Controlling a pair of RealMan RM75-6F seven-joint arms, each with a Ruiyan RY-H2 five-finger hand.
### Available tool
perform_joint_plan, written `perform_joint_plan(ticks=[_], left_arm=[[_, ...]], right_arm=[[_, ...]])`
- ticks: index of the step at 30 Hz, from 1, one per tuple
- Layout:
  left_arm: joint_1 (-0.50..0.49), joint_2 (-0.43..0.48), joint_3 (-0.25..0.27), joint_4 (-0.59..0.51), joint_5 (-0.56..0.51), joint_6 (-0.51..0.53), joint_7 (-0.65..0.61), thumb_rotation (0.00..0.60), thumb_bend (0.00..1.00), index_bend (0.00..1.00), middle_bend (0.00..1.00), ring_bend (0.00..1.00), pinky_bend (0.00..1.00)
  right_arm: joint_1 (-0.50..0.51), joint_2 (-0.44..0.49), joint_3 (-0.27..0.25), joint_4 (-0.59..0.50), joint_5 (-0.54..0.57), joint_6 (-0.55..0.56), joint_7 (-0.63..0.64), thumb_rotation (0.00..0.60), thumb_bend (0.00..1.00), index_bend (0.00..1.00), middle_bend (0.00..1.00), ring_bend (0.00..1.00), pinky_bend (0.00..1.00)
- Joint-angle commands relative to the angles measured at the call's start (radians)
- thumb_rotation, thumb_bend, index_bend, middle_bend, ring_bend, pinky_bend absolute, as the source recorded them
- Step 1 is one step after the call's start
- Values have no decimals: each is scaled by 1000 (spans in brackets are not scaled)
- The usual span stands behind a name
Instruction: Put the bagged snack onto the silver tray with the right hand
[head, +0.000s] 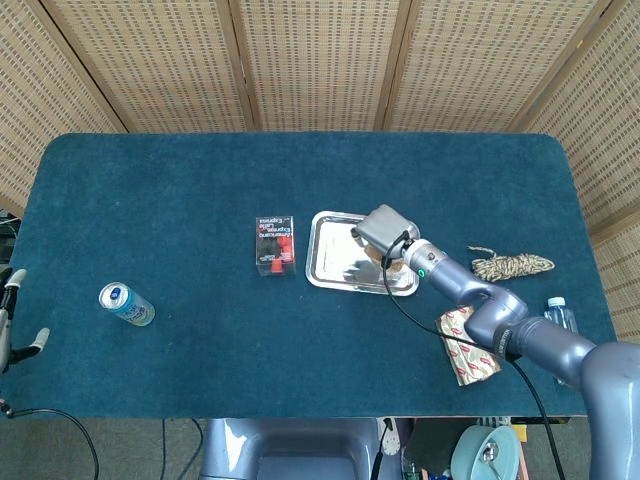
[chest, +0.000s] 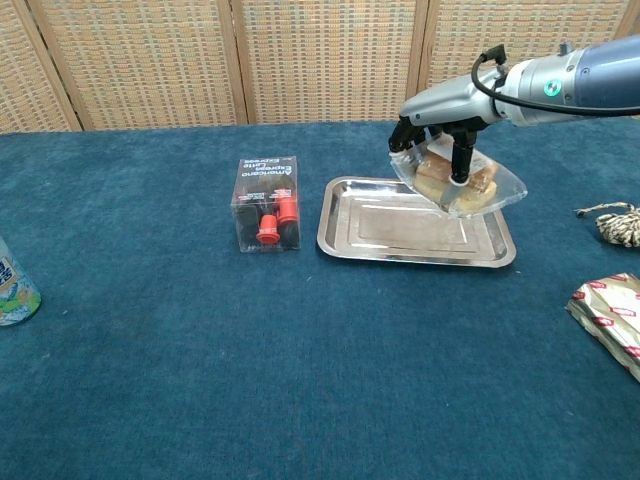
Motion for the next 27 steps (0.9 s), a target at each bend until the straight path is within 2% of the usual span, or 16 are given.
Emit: perform_joint_plan(ticks=[1, 7, 18, 21, 23, 27], left_arm=[[-3, -1, -1, 14, -5, -7, -16, 600, 315, 0, 0, 0, 0], [-7, -5, 0, 43, -9, -23, -49, 600, 316, 0, 0, 0, 0], [-11, -13, 5, 79, -6, -34, -89, 600, 316, 0, 0, 0, 0], [-11, -14, 6, 85, -7, -36, -96, 600, 315, 0, 0, 0, 0], [-10, -13, 6, 89, -8, -37, -101, 600, 315, 0, 0, 0, 0], [-10, -14, 7, 92, -8, -35, -104, 600, 314, 0, 0, 0, 0]], right_arm=[[27, -35, -20, 50, -23, -11, 43, 600, 186, 609, 657, 541, 695], [62, -83, -43, 126, -47, -18, 102, 600, 185, 609, 657, 541, 695], [87, -115, -87, 189, -71, -5, 177, 600, 186, 609, 656, 541, 695], [88, -119, -94, 198, -74, 4, 187, 600, 184, 589, 573, 519, 647], [86, -122, -101, 207, -79, 18, 193, 600, 178, 518, 469, 445, 573], [85, -117, -114, 210, -79, 21, 226, 600, 154, 304, 239, 219, 435]])
